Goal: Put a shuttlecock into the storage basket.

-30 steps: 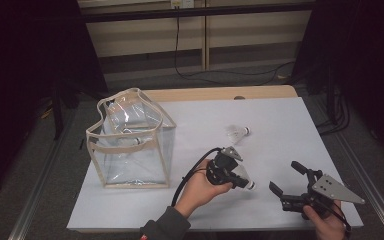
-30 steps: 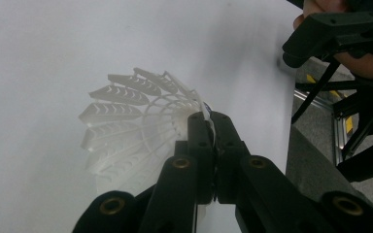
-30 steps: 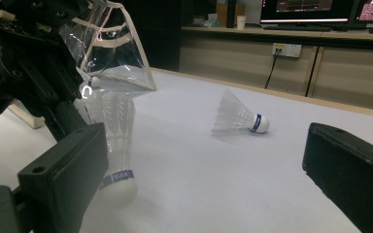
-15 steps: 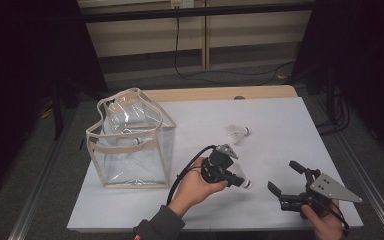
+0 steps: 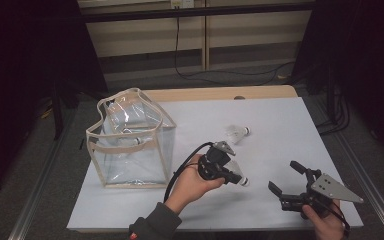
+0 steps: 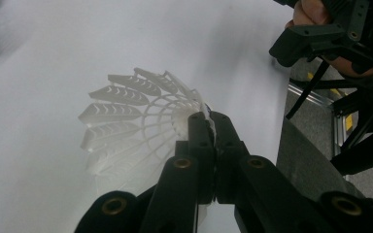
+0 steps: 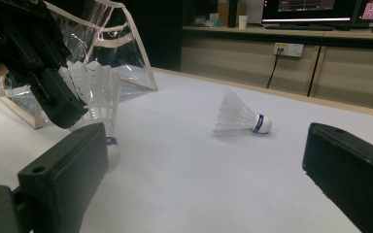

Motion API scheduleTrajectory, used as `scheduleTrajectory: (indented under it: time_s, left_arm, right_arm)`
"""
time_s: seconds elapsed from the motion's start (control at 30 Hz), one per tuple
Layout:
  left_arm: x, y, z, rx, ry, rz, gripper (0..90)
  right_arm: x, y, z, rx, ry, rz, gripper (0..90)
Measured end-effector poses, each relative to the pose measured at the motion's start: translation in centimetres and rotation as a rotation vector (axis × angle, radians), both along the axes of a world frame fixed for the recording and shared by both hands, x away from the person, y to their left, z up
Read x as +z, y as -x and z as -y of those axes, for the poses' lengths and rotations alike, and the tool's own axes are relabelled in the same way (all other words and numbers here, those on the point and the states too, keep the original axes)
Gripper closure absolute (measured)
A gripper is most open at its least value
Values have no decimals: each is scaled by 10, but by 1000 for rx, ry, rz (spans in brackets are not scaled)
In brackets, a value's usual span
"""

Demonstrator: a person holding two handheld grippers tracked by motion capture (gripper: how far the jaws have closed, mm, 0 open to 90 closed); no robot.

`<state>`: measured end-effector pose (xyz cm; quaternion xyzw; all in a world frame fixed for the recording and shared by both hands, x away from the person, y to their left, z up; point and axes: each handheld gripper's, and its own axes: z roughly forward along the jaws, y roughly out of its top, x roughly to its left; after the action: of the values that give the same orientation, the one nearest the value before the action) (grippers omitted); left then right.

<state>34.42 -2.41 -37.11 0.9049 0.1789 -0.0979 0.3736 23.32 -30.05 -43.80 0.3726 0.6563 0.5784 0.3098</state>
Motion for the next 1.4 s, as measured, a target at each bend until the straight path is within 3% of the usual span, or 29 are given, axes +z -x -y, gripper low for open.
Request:
scheduleTrajectory:
  time_s: [1.4]
  left_arm:
    - [17,-6,-18,23,-5,13,894]
  right_arm:
    - [0,1,-1,2,2,2,24]
